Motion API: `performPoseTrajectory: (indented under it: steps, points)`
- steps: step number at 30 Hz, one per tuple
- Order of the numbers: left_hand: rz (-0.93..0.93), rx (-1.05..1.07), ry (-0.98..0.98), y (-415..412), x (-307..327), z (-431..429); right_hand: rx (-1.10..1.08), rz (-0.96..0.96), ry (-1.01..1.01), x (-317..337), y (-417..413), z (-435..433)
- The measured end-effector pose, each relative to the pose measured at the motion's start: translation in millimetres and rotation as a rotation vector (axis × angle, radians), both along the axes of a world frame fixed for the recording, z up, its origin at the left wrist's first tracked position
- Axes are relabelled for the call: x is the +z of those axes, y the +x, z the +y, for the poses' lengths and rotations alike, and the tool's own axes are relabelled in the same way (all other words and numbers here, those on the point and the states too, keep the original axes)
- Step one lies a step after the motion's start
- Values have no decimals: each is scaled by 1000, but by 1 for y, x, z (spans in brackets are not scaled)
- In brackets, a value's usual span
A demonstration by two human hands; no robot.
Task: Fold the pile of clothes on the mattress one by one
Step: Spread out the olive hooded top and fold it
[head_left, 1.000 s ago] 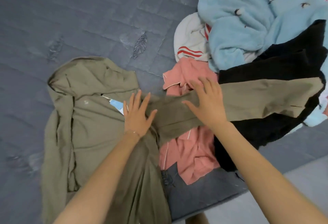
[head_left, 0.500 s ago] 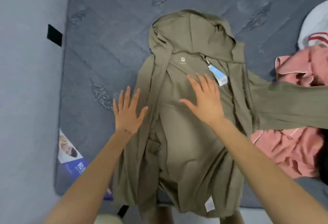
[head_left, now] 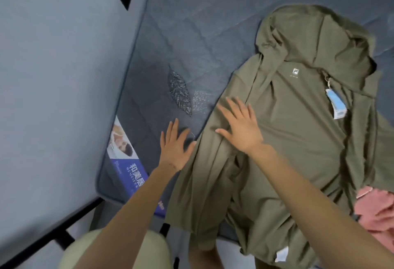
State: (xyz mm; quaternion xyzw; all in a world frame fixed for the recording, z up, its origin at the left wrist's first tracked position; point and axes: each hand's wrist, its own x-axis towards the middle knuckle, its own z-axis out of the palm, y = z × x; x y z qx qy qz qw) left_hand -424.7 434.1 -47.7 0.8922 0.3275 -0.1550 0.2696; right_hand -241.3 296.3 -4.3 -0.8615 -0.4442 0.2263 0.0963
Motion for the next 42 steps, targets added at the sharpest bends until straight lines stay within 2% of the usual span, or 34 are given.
performPoseTrajectory:
  steps: [5,9,11,14,16,18,24,30,35,39,42]
  points:
    - [-66,6,-41,-31,-17,-29,335,45,-137,-22,-15,26]
    - [-192,111,-41,-41,-17,-48,408,41,-141,-32,-18,24]
    - [-282,283,-73,-42,-15,-57,408,-2,-107,-33,-16,19]
    - [-387,651,-176,-42,-5,-64,371,-47,-23,-31,-9,8]
    - [-439,774,-162,-40,-1,-61,290,-49,42,-27,-5,2]
    - [-490,859,-150,-36,4,-54,227,-53,17,-23,-2,1]
    - [-614,803,-131,-32,23,-24,187,-67,25,-14,-5,32]
    - [-653,711,-138,-30,51,25,263,-26,21,3,-5,84]
    - [-682,658,-134,-16,76,71,15,6,198,35,7,116]
    - [-741,657,-156,4,93,102,-66,23,205,52,22,137]
    - [-733,643,-196,15,92,117,-146,126,216,55,31,146]
